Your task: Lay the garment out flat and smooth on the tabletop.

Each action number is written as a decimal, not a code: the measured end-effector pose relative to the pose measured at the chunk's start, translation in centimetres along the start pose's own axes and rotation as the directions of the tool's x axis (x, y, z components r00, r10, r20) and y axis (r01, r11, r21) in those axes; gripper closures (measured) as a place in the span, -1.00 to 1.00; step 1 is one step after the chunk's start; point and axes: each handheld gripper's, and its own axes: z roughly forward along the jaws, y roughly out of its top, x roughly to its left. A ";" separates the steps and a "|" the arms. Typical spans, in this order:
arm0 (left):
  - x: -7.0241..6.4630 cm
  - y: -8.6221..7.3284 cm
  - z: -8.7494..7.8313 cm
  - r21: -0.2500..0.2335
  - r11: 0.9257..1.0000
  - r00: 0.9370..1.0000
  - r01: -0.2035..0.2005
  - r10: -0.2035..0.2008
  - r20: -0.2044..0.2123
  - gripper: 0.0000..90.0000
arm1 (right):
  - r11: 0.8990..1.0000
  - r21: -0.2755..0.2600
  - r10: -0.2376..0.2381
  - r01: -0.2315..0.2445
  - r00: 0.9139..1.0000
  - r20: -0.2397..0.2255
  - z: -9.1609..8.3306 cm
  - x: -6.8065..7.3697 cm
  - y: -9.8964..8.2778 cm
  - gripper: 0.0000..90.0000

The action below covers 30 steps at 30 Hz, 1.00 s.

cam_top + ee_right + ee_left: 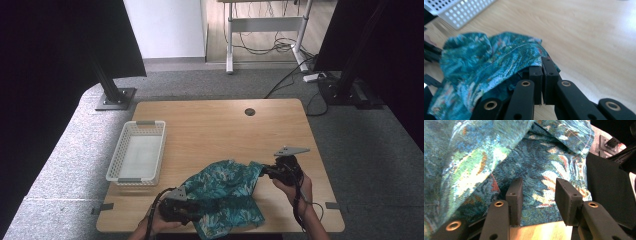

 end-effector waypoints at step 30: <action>-2.8 2.9 3.5 0.018 0.996 0.996 -0.083 0.084 -0.032 0.12 | 0.999 0.031 0.017 -0.015 0.999 -0.050 3.5 0.6 -3.6 0.30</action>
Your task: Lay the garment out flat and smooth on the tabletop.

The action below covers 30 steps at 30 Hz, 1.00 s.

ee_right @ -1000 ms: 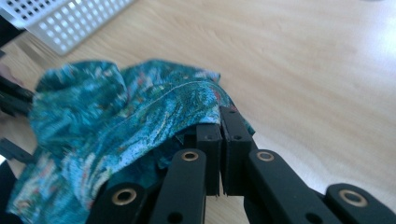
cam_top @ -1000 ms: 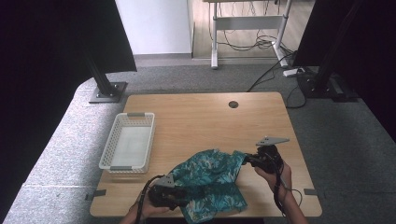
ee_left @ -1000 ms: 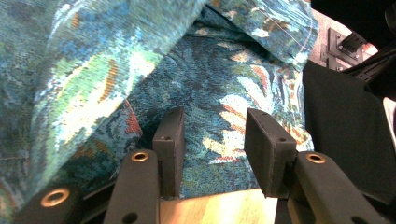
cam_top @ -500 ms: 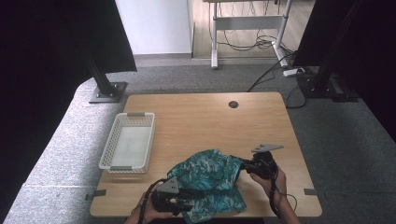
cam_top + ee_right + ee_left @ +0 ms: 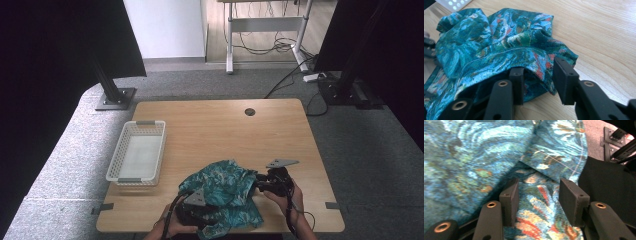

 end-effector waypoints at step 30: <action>1.9 -1.1 -0.7 -0.049 0.995 0.997 0.082 -0.081 0.008 0.14 | 0.976 0.179 -0.089 0.121 0.981 -0.172 -1.4 3.9 -7.7 0.15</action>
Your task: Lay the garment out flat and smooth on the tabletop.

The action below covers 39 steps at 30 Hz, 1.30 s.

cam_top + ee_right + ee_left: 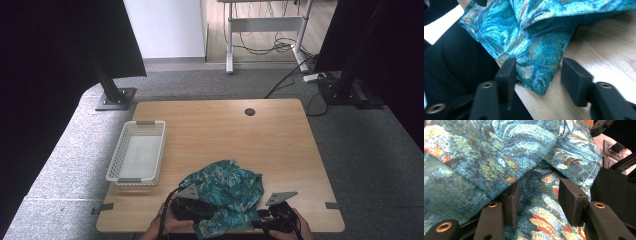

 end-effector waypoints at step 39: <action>1.6 -1.1 -1.8 -0.021 0.999 0.999 0.028 -0.029 -0.025 0.07 | 1.000 -0.018 -0.020 0.021 0.997 0.074 -5.6 -1.5 0.0 0.27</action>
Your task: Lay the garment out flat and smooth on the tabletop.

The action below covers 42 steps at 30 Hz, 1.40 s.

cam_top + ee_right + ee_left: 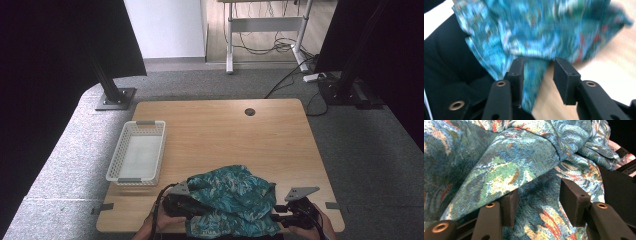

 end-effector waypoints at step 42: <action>-7.8 4.1 4.8 0.003 0.931 0.911 -0.366 0.359 -0.201 -0.06 | 0.990 -0.099 0.096 -0.099 0.995 -0.033 6.1 0.4 1.7 0.12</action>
